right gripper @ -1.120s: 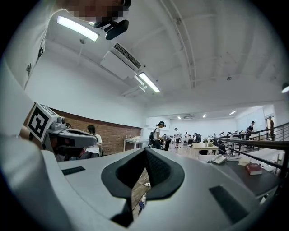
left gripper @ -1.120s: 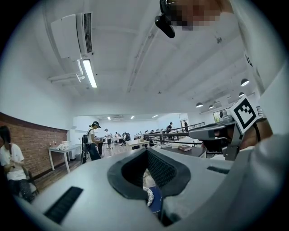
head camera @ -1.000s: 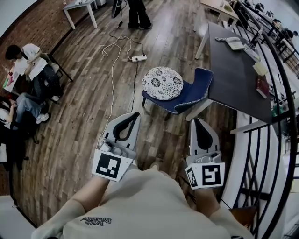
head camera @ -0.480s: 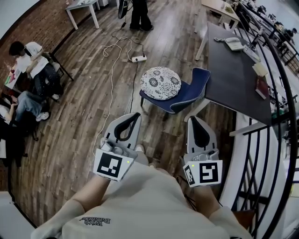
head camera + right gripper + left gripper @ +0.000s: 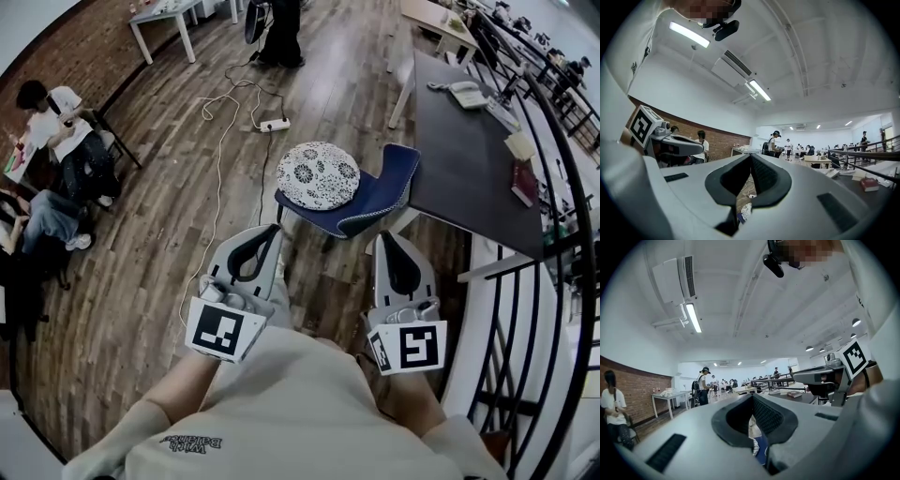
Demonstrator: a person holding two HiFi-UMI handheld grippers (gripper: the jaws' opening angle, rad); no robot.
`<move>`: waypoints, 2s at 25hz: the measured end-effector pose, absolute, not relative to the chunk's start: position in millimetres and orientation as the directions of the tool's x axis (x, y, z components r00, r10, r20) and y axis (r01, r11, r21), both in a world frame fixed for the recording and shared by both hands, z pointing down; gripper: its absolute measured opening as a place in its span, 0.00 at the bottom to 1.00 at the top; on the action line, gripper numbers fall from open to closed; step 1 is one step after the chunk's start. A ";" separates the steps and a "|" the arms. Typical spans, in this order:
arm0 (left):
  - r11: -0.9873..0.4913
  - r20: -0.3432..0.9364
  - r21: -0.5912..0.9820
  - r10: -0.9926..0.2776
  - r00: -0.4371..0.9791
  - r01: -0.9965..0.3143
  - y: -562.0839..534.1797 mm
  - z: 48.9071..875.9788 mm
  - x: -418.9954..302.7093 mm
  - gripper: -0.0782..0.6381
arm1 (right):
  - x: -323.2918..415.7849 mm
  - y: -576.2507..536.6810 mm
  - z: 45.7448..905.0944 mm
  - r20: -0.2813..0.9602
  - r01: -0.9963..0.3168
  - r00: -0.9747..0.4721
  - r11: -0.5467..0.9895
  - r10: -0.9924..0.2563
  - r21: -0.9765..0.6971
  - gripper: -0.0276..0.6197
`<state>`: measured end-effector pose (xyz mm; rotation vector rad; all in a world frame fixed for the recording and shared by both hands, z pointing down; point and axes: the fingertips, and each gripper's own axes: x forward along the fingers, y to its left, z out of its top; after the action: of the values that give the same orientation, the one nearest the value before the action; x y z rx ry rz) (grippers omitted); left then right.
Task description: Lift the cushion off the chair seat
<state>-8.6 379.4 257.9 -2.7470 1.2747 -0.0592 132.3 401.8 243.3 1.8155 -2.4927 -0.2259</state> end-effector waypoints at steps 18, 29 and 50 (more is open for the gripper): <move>-0.692 0.028 -0.084 -0.721 0.693 -0.717 219.7 285.3 -7.0 0.12 | 116.6 250.7 279.8 0.048 -0.949 -0.277 0.281 -0.960 0.143 0.05; -0.707 0.070 -0.066 -0.707 0.704 -0.704 70.0 290.2 -16.9 0.12 | 101.0 100.1 281.8 0.101 -0.955 -0.265 0.275 -0.959 0.108 0.05; -0.745 0.037 -0.050 -0.667 0.744 -0.665 -117.1 278.8 -40.8 0.12 | 81.1 -91.1 271.9 0.117 -0.974 -0.163 0.179 -0.980 0.141 0.05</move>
<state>-40.8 -117.1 278.8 -2.9028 1.1085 -0.0810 81.1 -91.1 271.9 1.9036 -2.2660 -0.0485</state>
